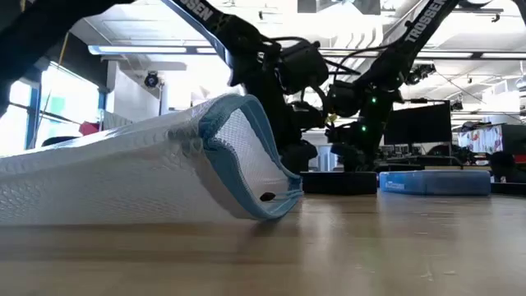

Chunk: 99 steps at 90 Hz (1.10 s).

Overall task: Unpack backpack
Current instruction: Put the white playing card box into the white zip bag

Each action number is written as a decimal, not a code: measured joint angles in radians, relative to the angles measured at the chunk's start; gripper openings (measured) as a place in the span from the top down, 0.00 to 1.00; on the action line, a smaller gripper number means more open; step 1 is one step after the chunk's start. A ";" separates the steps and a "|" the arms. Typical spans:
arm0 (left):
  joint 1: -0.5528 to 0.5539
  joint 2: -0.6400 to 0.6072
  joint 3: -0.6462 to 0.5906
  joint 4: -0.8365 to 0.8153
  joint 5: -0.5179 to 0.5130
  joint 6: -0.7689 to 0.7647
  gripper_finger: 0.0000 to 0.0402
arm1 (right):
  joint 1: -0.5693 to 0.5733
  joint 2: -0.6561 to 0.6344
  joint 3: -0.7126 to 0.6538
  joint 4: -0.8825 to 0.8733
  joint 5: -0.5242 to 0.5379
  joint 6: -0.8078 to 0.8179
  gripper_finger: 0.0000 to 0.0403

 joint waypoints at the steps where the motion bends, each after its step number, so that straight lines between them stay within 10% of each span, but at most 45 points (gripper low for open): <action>1: -0.001 0.000 0.000 0.000 -0.003 -0.001 0.92 | 0.000 -0.001 0.000 0.000 0.001 0.000 0.68; 38: 0.044 0.059 -0.004 0.273 0.098 0.015 0.91 | 0.052 -0.012 -0.003 -0.004 0.048 0.049 0.68; 99: -0.101 -0.129 -0.002 0.017 -0.092 -0.024 0.96 | 0.115 -0.234 -0.004 -0.072 0.185 -0.027 0.68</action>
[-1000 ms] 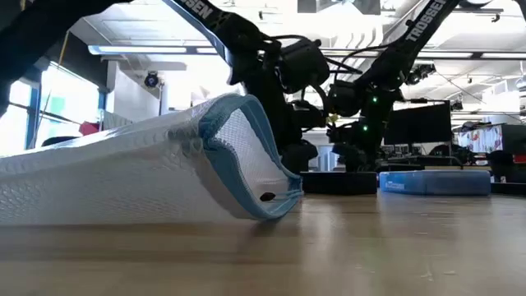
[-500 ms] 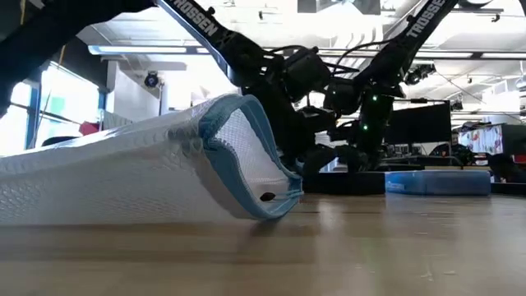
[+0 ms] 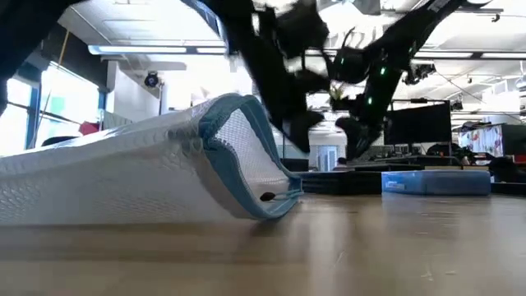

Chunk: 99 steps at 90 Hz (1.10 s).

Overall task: Unpack backpack
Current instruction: Put the white playing card box into the white zip bag

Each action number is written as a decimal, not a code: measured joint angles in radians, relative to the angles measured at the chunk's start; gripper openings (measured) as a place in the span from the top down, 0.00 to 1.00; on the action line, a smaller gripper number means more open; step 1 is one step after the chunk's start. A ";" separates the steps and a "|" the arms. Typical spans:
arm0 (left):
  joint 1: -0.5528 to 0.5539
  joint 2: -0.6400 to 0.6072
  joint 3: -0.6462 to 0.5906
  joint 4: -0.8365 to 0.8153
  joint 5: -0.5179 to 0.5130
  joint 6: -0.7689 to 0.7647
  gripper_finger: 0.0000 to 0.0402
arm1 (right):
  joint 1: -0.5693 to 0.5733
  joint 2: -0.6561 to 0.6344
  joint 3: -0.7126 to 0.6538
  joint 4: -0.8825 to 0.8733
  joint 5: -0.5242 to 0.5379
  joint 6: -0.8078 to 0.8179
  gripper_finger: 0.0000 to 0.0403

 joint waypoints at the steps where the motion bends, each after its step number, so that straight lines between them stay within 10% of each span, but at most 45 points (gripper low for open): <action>1: -0.008 -0.011 0.000 -0.008 -0.004 -0.006 0.96 | 0.007 -0.007 -0.001 -0.002 -0.005 -0.007 0.68; 31: -0.378 -0.220 0.002 -0.343 -0.305 -0.319 0.96 | 0.376 -0.095 -0.003 0.034 -0.126 -0.033 0.68; 56: -0.585 -0.215 0.000 -0.587 -0.394 -0.793 0.96 | 0.467 0.026 0.020 0.285 0.001 0.188 0.65; 99: -0.761 -0.214 0.000 -0.628 -0.542 -0.963 0.96 | 0.376 0.428 0.336 0.181 -0.057 0.291 0.06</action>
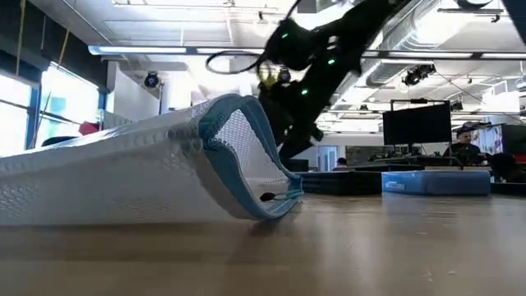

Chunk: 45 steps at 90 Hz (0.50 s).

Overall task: Unpack backpack
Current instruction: Put the white playing card box into the white zip bag

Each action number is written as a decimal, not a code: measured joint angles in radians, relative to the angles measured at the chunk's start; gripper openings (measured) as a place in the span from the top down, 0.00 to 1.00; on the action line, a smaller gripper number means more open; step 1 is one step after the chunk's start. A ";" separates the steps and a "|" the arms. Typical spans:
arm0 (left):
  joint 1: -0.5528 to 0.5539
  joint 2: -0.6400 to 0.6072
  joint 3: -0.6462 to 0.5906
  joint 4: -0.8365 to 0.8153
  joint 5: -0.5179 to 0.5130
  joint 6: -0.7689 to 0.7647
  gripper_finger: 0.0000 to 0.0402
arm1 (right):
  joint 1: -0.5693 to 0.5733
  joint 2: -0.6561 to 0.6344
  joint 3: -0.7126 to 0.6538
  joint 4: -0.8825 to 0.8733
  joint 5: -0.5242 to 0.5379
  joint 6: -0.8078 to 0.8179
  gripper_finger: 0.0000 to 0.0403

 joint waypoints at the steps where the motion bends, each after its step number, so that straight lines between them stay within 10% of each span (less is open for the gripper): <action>1: -0.002 0.000 0.000 0.000 -0.001 -0.002 0.96 | 0.000 0.009 0.012 -0.015 0.005 0.006 0.06; 16: -0.014 0.000 -0.024 0.010 -0.018 -0.013 0.96 | 0.000 0.116 0.167 -0.209 0.109 0.080 0.02; 45: -0.005 0.000 -0.083 0.011 -0.015 -0.068 0.96 | -0.006 0.166 0.189 -0.187 0.000 0.163 0.03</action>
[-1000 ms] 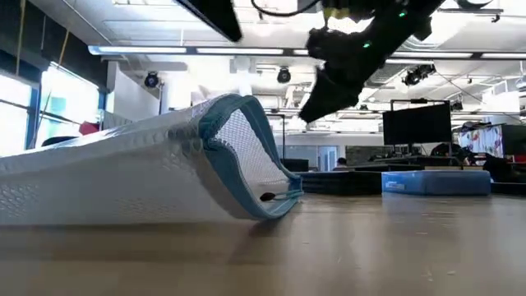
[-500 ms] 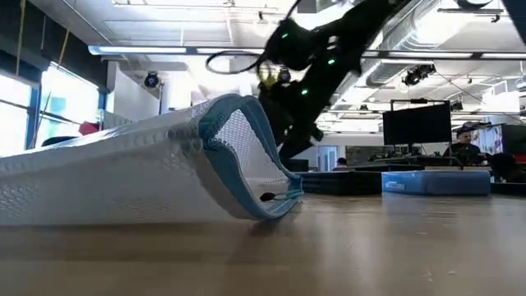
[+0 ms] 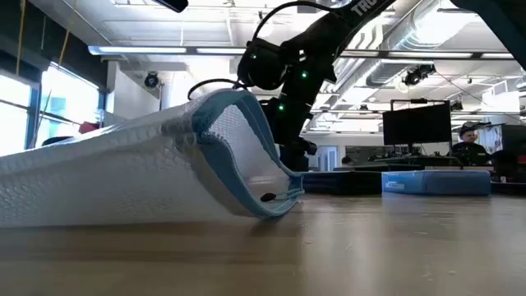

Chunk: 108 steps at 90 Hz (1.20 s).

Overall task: Unpack backpack
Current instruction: Put the white playing card box into the white zip bag

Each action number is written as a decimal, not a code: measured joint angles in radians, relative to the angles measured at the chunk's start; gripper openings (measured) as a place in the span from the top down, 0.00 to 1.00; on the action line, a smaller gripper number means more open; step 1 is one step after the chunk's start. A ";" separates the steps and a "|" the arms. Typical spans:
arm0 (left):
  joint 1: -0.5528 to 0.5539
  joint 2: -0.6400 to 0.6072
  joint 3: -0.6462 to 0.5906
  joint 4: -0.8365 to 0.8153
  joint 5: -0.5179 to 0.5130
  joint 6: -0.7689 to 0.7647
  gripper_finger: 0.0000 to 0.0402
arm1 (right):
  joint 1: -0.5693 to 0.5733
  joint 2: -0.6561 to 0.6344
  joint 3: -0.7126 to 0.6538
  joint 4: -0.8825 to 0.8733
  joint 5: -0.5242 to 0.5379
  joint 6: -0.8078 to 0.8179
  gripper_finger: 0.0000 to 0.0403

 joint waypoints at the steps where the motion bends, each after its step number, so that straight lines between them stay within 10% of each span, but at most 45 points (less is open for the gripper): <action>1: 0.000 0.000 0.000 0.000 0.000 0.000 0.96 | 0.000 0.000 0.000 0.000 0.000 0.000 0.02; 22: 0.000 0.000 0.000 0.000 0.001 -0.006 0.96 | 0.013 0.001 -0.001 -0.023 0.203 -0.035 0.02; 50: 0.000 0.000 0.000 -0.001 0.002 -0.008 0.96 | 0.006 -0.013 -0.003 -0.012 0.037 -0.052 0.03; 108: 0.000 0.000 0.000 -0.001 0.006 -0.008 0.96 | 0.062 -0.029 -0.005 0.052 0.057 -0.134 0.03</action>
